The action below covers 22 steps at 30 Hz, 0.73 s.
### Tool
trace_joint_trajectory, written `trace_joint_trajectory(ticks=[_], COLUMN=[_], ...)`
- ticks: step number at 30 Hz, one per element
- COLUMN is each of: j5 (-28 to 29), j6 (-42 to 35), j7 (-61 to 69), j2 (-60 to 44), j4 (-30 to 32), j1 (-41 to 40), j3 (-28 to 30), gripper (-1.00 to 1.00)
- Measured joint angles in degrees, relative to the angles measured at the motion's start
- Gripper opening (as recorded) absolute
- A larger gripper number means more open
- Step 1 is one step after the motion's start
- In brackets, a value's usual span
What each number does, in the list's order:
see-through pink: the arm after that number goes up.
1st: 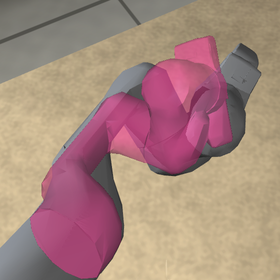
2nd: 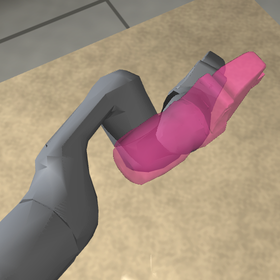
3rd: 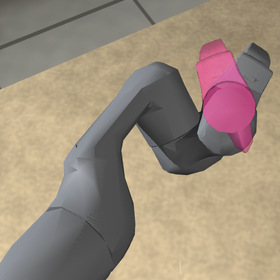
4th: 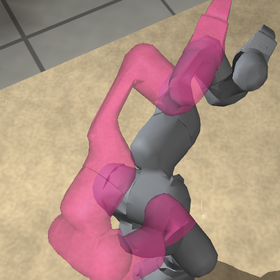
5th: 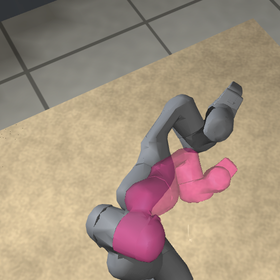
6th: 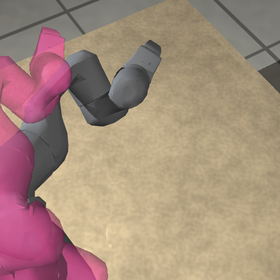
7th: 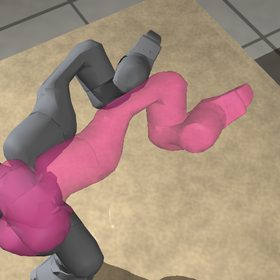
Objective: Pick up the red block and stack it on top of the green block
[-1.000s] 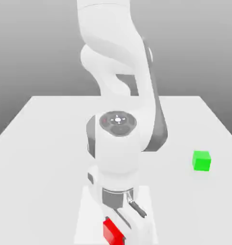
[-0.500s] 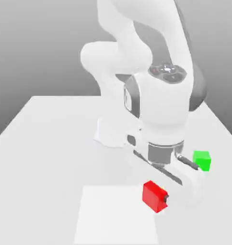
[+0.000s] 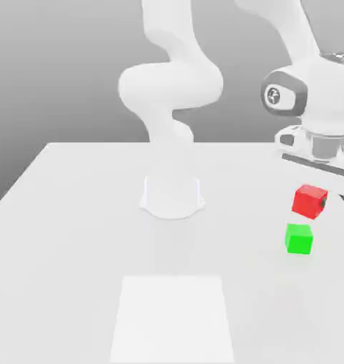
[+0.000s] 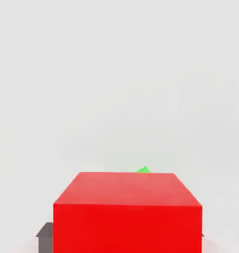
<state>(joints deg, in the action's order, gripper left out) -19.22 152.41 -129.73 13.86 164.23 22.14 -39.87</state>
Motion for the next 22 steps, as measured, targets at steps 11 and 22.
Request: trace_joint_trajectory(ticks=[11,22], j5=[9.0,31.0], j6=[7.9,14.7], j7=[-6.7,-22.2], j2=[-7.5,-17.6], j4=[0.4,0.1], j1=[-5.0,-7.6], j3=[-3.7,-0.3], gripper=[-1.0,-1.0])
